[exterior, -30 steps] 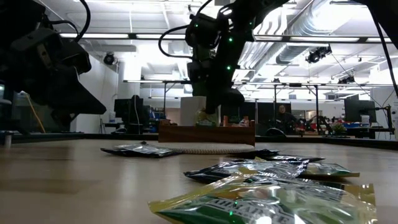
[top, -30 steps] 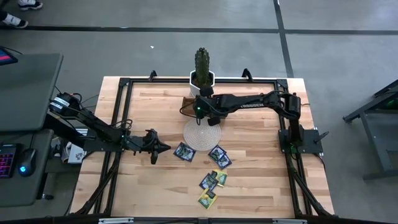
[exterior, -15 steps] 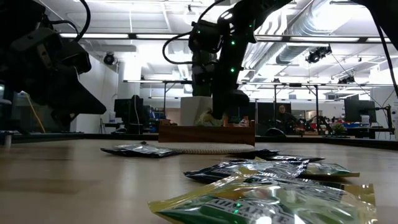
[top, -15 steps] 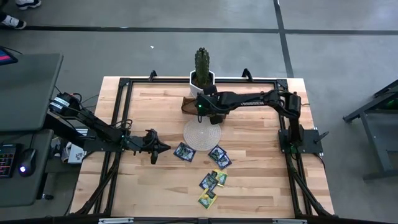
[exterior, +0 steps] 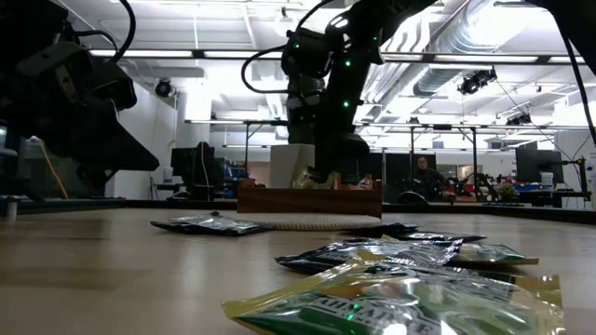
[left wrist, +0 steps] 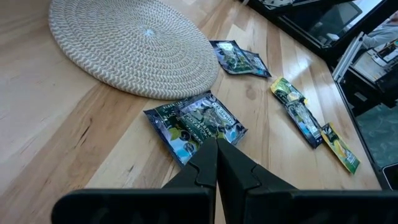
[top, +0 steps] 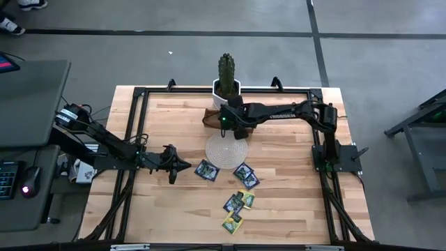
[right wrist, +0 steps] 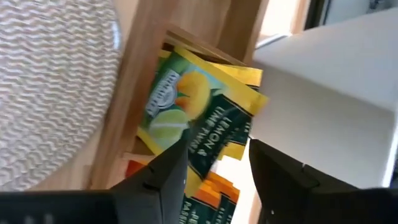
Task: Pick & Place Tea
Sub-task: Put the yellow tea bag into the middle section of the wooden organizer, then put the yellow tea bag into the middle compartment of the wooden organizer
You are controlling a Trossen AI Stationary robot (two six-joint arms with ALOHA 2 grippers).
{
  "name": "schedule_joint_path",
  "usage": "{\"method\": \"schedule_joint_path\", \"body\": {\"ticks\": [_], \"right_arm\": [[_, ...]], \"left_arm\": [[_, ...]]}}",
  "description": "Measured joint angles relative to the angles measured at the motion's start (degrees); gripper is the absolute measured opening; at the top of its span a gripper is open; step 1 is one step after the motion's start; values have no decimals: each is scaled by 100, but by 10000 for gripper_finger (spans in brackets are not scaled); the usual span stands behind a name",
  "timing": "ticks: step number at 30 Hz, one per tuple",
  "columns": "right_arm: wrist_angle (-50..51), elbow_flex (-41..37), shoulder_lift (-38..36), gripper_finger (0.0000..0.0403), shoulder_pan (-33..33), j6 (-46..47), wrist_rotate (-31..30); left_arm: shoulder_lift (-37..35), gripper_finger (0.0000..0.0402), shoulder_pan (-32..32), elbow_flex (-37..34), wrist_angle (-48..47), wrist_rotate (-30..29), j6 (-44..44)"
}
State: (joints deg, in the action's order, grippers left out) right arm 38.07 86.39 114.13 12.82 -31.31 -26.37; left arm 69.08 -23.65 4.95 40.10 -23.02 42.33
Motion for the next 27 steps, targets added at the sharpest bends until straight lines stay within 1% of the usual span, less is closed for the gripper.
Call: {"method": "schedule_joint_path", "body": {"ticks": [3,7,16,20,27], "right_arm": [[-31,0,-6,177,-9,75,-145],[-30,52,-22,181,-9,353,-200],[73,572,-22,181,-43,1055,-199],[244,763,-22,181,-134,1581,150],[530,978,-22,181,-524,2756,1260]], "left_arm": [[0,0,1,0,0,1,0],[0,0,1,0,0,1,0],[0,0,1,0,0,1,0],[2,0,2,0,-2,26,0],[2,0,0,2,-69,317,-56]]}}
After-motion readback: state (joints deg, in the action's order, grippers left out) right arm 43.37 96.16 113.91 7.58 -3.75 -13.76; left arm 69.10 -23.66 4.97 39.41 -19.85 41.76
